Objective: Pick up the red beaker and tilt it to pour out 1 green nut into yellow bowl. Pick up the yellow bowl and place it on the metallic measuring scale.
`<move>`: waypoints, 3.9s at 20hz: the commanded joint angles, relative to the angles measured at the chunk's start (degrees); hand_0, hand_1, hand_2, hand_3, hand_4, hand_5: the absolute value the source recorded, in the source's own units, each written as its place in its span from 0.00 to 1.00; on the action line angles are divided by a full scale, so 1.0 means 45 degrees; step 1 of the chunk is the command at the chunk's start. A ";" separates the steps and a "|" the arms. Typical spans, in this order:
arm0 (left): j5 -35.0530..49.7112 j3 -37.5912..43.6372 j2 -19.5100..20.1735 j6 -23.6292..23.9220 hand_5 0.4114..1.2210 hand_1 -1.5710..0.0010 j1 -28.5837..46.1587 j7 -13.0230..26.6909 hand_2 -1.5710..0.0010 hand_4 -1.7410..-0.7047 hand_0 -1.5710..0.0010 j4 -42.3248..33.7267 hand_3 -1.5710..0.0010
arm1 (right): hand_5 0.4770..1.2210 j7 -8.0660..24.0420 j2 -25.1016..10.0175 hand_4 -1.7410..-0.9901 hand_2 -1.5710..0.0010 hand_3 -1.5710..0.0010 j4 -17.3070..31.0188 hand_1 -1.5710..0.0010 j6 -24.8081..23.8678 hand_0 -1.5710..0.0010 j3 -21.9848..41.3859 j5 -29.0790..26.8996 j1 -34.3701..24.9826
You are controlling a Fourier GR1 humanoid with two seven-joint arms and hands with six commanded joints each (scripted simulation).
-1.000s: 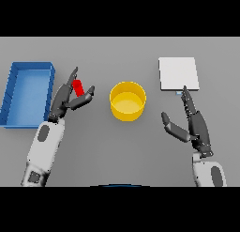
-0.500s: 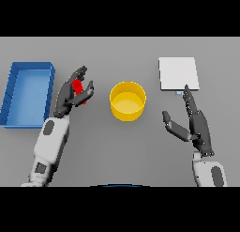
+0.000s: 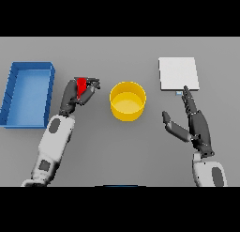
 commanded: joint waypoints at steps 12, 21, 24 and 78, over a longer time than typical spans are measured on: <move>0.1304 -0.0147 0.0688 -0.1480 0.89 0.01 -0.0320 0.0736 0.01 0.02 0.01 -0.2227 0.01 | 0.24 -0.0770 -0.0075 0.69 1.00 1.00 0.0168 1.00 -0.0309 1.00 0.0181 0.0696 0.0105; -0.0899 -0.2113 0.2283 -0.1820 0.88 0.00 -0.1382 0.1855 0.00 0.01 0.00 -0.2156 0.00 | 0.24 -0.0528 -0.0145 0.73 1.00 1.00 0.0216 1.00 -0.0347 1.00 0.0223 0.0888 -0.0003; -0.2164 -0.3426 0.2810 -0.2198 0.88 0.00 -0.1902 0.2687 0.00 0.00 0.00 -0.2349 0.00 | 0.25 -0.0654 -0.0177 0.74 1.00 1.00 0.0004 1.00 -0.0296 1.00 0.0304 0.0940 0.0136; -1.1222 -1.0291 0.5062 -0.5324 1.00 0.00 -1.4918 0.0967 0.00 0.01 0.00 0.6115 0.03 | 0.13 -0.0755 0.0358 0.85 1.00 1.00 0.0163 1.00 -0.0341 1.00 0.0266 0.0486 -0.0136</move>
